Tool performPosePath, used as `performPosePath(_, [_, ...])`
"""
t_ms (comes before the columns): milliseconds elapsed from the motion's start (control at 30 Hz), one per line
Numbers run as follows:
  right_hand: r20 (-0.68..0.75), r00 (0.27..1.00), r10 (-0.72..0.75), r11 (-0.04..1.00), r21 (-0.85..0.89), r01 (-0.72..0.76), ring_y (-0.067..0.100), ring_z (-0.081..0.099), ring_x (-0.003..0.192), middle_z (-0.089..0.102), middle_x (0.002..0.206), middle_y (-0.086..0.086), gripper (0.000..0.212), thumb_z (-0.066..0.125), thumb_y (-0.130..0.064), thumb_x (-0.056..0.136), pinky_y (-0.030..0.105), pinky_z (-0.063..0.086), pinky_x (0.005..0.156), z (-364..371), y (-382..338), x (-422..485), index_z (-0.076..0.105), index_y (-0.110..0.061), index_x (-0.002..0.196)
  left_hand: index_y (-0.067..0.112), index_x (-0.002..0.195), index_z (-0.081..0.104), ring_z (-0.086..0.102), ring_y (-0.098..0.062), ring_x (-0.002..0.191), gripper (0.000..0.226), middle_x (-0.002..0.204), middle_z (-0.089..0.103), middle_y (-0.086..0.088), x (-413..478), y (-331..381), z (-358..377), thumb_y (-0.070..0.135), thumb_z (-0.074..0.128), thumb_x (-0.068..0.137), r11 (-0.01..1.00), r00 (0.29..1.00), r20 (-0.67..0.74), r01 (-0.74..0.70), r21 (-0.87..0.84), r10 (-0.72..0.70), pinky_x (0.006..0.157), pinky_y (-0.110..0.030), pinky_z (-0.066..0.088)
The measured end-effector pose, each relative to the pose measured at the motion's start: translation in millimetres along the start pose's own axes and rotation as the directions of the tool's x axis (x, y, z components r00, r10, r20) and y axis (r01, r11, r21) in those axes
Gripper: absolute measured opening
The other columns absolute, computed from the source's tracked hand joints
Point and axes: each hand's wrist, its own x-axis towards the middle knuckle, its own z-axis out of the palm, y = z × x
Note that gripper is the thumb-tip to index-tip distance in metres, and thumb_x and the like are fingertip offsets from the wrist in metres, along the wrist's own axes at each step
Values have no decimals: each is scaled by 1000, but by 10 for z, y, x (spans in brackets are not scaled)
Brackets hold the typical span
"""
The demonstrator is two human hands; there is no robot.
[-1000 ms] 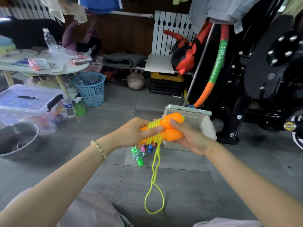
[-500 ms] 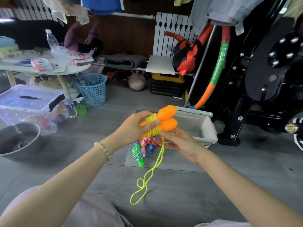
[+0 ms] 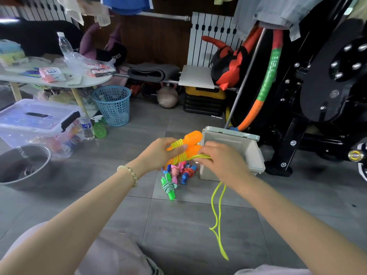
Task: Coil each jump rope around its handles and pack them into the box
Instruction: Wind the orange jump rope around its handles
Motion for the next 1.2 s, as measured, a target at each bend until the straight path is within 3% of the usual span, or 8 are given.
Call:
performPosePath(100, [-132,991,1,983,183,23,17,55,73,59,75,-1,15,71,-30,81,35,42,64,-88,125,58,71,-15,81,12,99,62,47,-5,35,38,72,63,-12,-2,79,-17,48,53,92,999,993,115,-22,40,17,35,-16,36])
performPosePath(333, [-81,995,63,918,395,-26,7,54,69,59,71,-8,6,76,-20,76,18,40,62,-42,217,53,74,-16,79,7,98,62,50,-2,36,38,74,67,-6,-12,214,-43,43,60,89,987,940,336,-103,120,57,37,-13,37])
performPosePath(500, [-33,997,68,905,423,-48,9,57,69,60,71,-8,12,80,-22,72,31,47,65,-74,248,61,70,-28,73,15,86,66,50,2,40,35,65,61,5,-52,319,-44,49,68,80,937,948,291,-214,276,130,42,-13,37])
performPosePath(633, [166,986,22,817,565,-114,17,58,74,63,81,7,22,81,-13,70,33,49,72,-187,233,100,64,-25,76,19,79,63,50,0,38,38,61,60,5,-146,353,-75,57,67,78,889,951,270,-250,383,151,46,-20,38])
performPosePath(767, [428,901,-63,621,724,-301,11,57,87,63,90,2,11,76,-13,73,30,44,81,-249,260,100,69,-20,77,16,80,64,49,-3,35,29,56,58,4,-228,387,-84,44,69,82,937,916,355,-276,216,188,40,-13,35])
performPosePath(933, [468,883,-23,457,791,-407,8,60,80,67,82,-5,7,66,-25,75,21,45,75,-181,228,84,72,-24,78,7,81,63,51,-3,37,24,58,63,0,-290,351,-62,30,70,85,976,907,366,-216,-27,211,38,-15,37])
performPosePath(1067, [520,854,-15,335,808,-485,14,65,96,71,101,-1,32,51,-48,86,30,48,90,-99,203,5,74,-25,89,13,79,61,51,-6,35,18,58,66,2,-340,244,6,29,65,88,974,904,381,-133,-183,195,36,-18,38])
performPosePath(1200, [520,854,-32,219,837,-502,22,55,121,60,130,3,61,42,-67,81,40,41,105,28,186,-81,63,-24,120,10,78,62,48,-8,33,24,59,67,0,-343,163,66,30,60,90,959,908,387,-50,-280,160,36,-16,36])
